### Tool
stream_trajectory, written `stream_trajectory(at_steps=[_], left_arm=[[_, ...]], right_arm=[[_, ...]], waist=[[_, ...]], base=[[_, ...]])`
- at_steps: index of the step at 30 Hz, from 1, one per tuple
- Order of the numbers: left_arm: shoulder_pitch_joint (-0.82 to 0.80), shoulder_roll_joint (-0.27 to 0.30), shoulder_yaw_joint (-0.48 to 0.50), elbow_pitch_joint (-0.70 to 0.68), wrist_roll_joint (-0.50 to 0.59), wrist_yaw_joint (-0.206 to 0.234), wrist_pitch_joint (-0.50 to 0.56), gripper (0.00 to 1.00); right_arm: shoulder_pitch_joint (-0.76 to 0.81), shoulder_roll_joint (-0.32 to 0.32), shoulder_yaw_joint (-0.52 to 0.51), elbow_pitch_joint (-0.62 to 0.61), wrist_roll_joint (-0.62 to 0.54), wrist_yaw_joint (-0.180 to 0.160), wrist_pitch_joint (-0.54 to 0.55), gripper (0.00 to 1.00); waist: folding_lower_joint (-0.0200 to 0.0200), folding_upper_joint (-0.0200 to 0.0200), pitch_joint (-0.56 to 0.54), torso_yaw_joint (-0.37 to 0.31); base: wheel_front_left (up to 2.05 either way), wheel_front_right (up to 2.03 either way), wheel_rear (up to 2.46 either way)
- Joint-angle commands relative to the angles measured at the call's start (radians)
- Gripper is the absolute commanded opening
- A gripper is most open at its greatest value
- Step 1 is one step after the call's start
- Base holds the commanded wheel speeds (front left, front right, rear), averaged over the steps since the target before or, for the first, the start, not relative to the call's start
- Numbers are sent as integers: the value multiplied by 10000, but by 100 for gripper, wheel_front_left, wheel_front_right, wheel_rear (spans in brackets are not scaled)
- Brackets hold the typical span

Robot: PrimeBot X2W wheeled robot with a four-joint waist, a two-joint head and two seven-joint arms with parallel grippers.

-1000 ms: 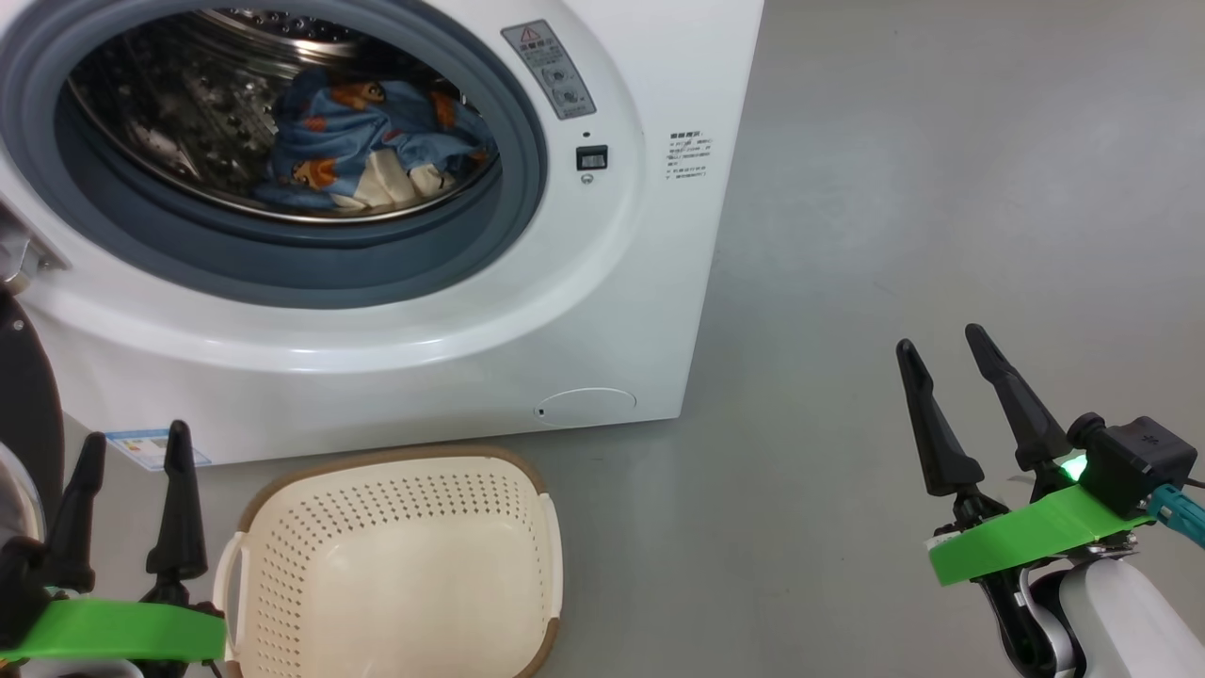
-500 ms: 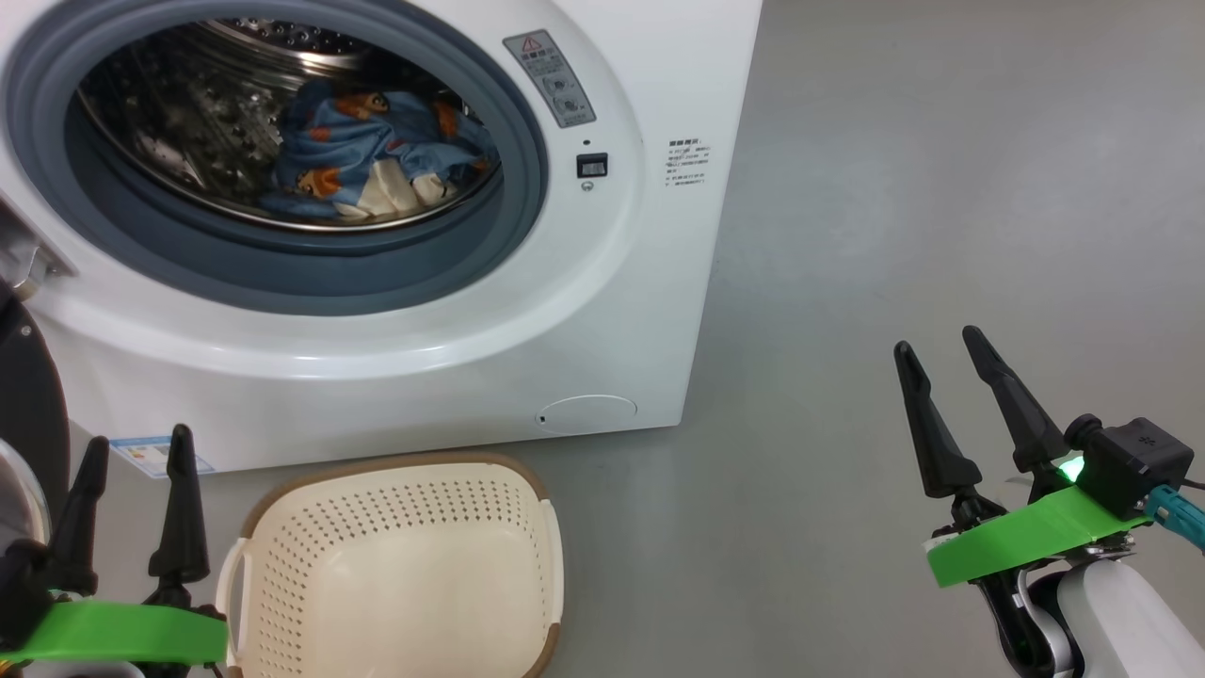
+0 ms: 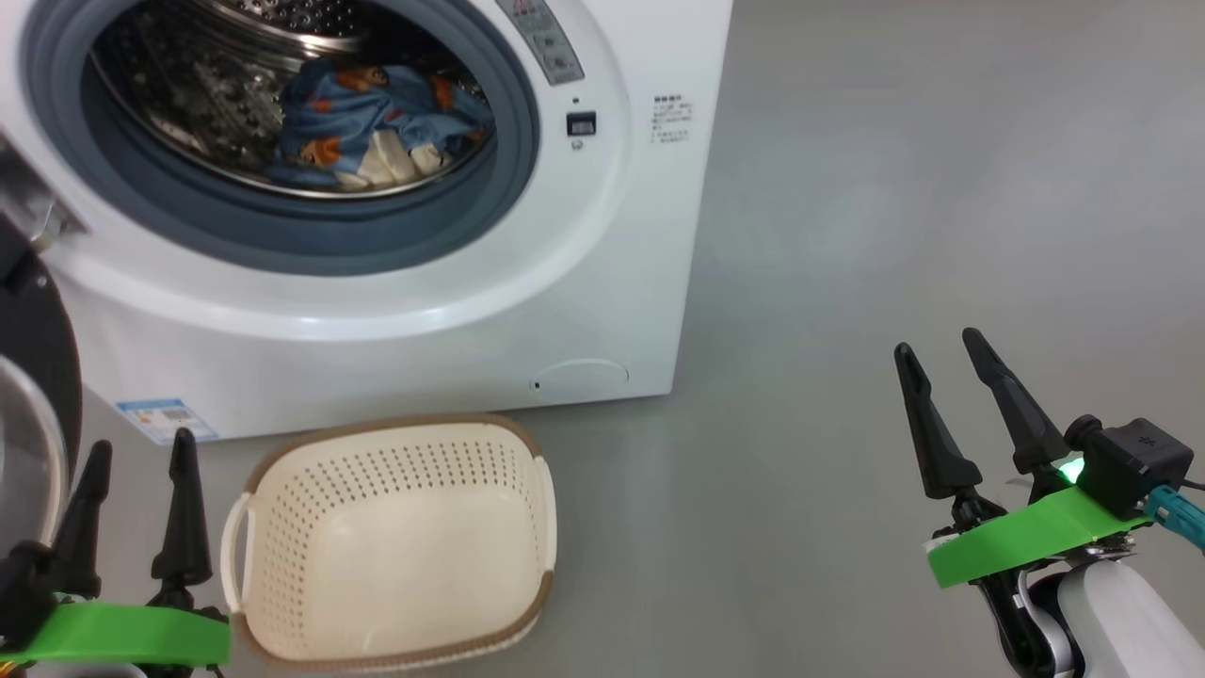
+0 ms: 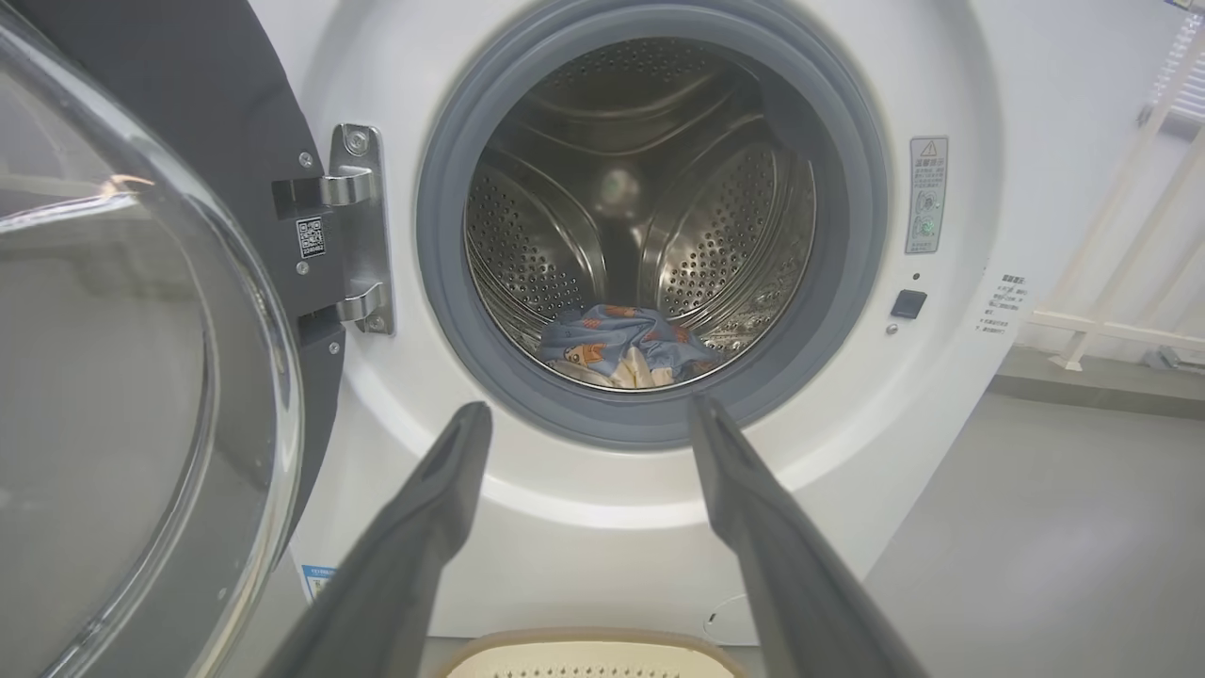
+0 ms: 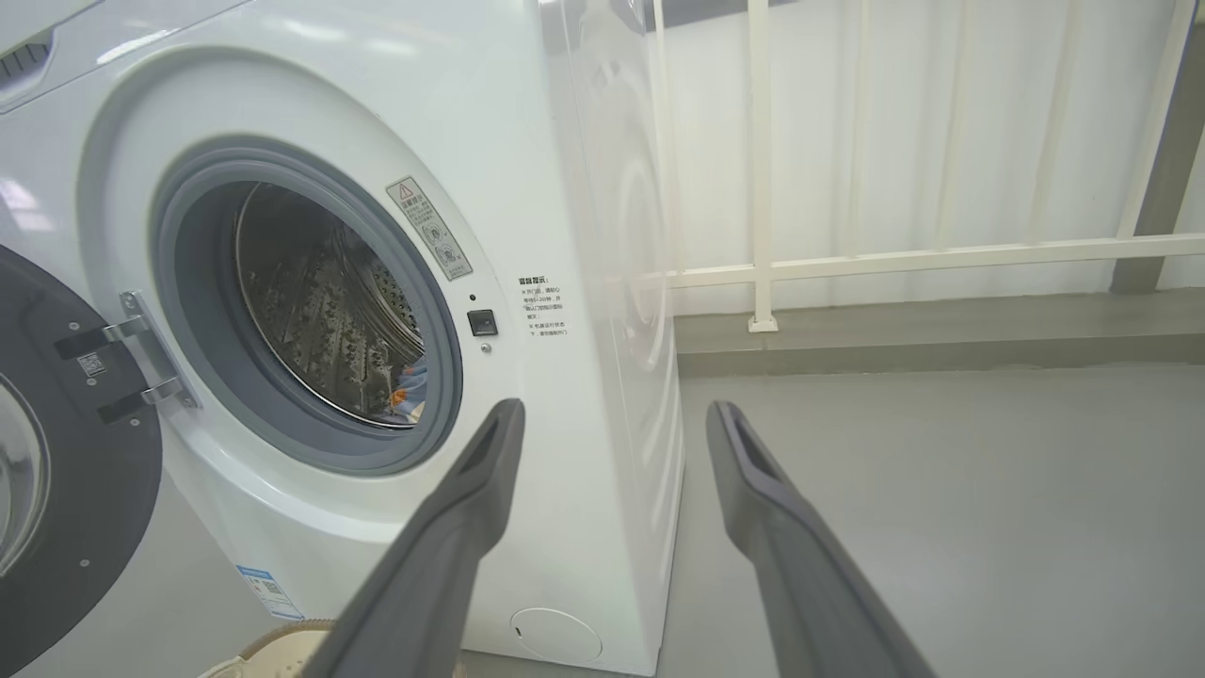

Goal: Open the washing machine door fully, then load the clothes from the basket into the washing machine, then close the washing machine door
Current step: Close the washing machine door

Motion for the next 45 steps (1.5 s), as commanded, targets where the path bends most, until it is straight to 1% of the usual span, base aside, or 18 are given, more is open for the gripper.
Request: stream_trajectory(at_steps=[1, 6, 12, 34, 38, 45], left_arm=[[-107, 205, 354, -120, -18, -39, -63, 100], [-99, 210, 273, -108, -62, -46, -63, 100], [-117, 232, 255, -84, -89, -50, -63, 100], [-95, 137, 242, 31, -25, -59, -63, 100], [-114, 140, 187, 43, -17, -60, -63, 100], [-125, 132, 185, 101, 33, -56, -63, 100]], right_arm=[[-30, -177, 201, -194, 64, 46, -80, 100], [-8, -198, 206, -192, 83, 46, -80, 100], [0, -199, 213, -201, 98, 46, -80, 100], [67, -279, 246, -114, 201, 46, -80, 100], [86, -295, 243, -99, 211, 46, -80, 100], [99, -307, 276, -57, 242, 46, -80, 100]], waist=[[0, -1, -4, 1], [0, -1, -49, 5], [0, -1, -51, 11], [0, -1, -229, 114], [0, -1, -266, 247], [0, -1, -351, 737]], base=[[-198, 198, 0], [-157, 157, 0], [-83, 83, 0], [-3, 3, 0], [0, 0, 0], [0, 0, 0]])
